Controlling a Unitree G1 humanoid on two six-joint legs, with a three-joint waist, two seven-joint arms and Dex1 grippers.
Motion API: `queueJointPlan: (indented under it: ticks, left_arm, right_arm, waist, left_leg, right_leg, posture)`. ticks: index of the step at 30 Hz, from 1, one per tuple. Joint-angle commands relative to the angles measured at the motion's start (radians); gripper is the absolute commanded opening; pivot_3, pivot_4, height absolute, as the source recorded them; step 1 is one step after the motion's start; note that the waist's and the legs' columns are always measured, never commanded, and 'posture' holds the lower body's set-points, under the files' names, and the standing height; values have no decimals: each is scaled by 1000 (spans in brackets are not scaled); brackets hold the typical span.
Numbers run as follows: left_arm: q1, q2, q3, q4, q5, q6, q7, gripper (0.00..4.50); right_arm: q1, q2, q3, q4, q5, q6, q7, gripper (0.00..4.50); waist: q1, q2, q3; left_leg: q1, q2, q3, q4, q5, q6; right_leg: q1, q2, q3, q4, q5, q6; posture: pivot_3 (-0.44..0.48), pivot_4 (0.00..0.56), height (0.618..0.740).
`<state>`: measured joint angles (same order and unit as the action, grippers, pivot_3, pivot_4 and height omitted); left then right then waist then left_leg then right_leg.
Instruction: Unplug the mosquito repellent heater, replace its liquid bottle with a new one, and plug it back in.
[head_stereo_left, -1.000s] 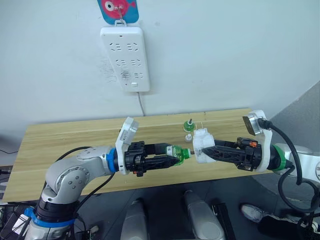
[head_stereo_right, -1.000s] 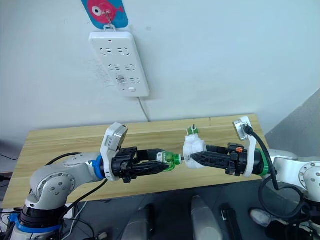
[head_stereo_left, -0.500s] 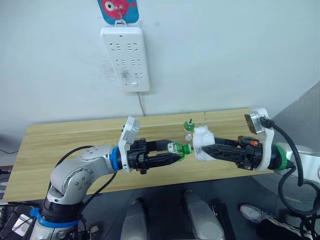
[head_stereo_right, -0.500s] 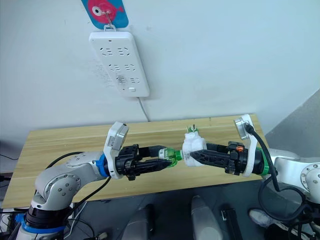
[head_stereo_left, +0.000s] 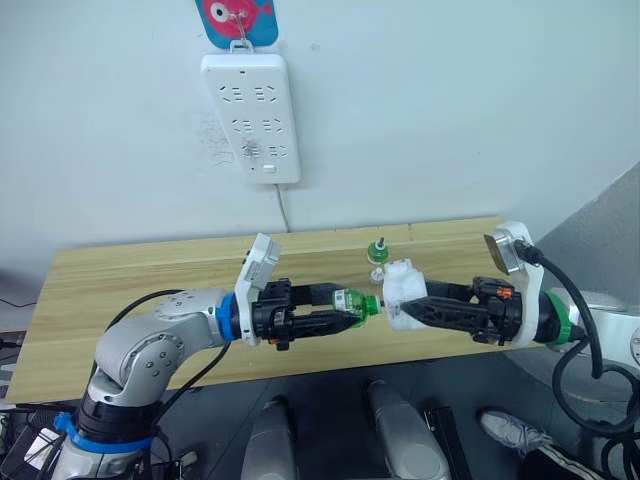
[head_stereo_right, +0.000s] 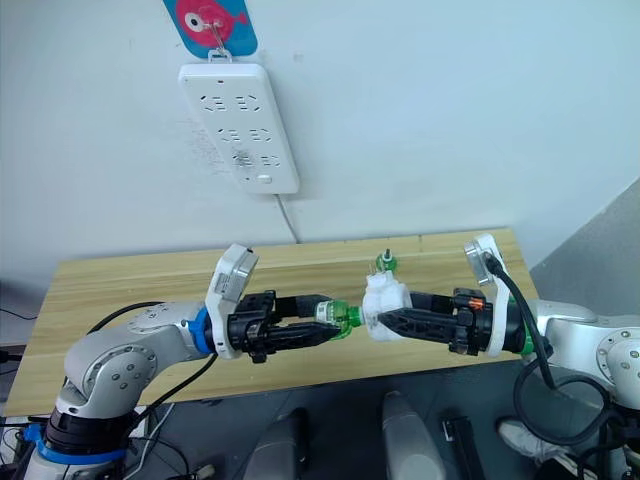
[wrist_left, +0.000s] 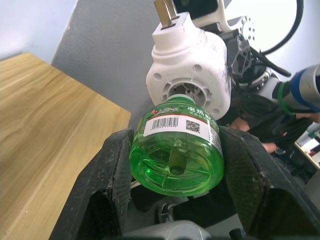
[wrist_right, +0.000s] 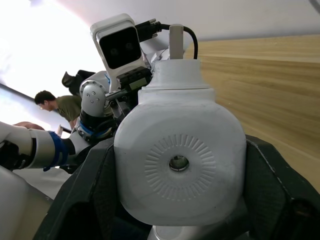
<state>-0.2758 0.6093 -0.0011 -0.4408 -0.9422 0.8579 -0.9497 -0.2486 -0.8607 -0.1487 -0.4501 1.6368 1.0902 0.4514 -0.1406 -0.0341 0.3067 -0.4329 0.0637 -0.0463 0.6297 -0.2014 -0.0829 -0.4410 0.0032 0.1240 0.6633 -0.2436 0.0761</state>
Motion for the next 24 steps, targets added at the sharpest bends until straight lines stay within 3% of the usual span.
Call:
queueJointPlan:
  ticks: [1,24]
  left_arm:
    - [-7,-10,-39,-75,-17,-22,-31,2336]
    - [-19,12,-43,-101,-27,-14,-44,2336]
  right_arm:
    - [-3,-4,19,-63,68,4,7,2970]
    - [20,-16,3,-17,34,-3,-11,2970]
  waist:
    - [0,0,0]
    - [0,0,0]
  left_leg:
    - [0,0,0,0,0,0]
    - [0,0,0,0,0,0]
  right_leg:
    - [0,0,0,0,0,0]
    - [0,0,0,0,0,0]
  posture:
    - [-202,285,740]
    - [-199,283,740]
